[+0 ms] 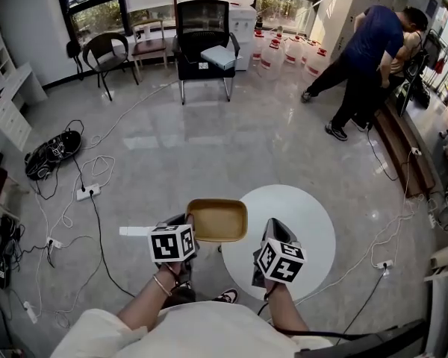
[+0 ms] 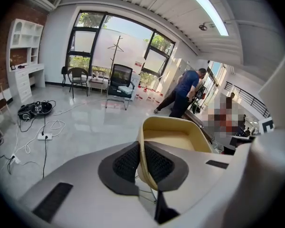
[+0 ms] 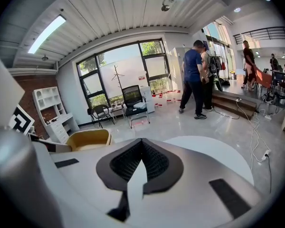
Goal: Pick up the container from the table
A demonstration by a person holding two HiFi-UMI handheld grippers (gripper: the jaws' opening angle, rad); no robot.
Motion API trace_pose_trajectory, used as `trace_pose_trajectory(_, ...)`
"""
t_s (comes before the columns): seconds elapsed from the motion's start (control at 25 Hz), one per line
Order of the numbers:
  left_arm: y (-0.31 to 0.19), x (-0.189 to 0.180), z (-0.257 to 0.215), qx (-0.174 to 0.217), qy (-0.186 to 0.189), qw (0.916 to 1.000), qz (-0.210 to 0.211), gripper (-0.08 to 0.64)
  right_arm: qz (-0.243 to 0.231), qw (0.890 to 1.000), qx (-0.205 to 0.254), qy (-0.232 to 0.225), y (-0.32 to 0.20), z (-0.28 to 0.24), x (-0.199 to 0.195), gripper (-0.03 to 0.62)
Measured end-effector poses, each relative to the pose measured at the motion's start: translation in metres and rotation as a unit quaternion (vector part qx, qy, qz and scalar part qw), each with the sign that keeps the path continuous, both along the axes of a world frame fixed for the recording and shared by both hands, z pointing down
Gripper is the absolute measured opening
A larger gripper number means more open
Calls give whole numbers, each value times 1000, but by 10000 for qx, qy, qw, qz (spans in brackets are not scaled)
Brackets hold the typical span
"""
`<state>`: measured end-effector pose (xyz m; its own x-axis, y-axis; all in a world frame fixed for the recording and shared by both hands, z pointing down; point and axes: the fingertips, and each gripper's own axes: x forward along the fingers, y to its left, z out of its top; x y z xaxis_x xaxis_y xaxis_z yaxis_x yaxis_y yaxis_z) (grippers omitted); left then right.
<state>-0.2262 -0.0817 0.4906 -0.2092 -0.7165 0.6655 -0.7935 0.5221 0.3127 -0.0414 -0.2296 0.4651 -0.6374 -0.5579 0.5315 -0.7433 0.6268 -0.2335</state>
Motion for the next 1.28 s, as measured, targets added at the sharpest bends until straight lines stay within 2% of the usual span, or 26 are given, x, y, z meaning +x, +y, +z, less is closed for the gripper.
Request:
trace_pose_trajectory(0.32,26,-53,2,10,47,9996,-295,35,-256,9996,101,-5,11,-7,-60,25)
trace_pose_trajectory(0.68,49,-110,6,36,88,9992,-382,35,-279,9994,216,-5,28,-12,-113,25)
trace_pose_trajectory(0.96,61,-144,1,121,55,9993,-355,35,-199,9994,285,-39,41,-14,-139,25)
trace_pose_trajectory(1.28,76,-159,7,89,134,9988,-467,35,-259,9989,393,7,50,-14,-147,25)
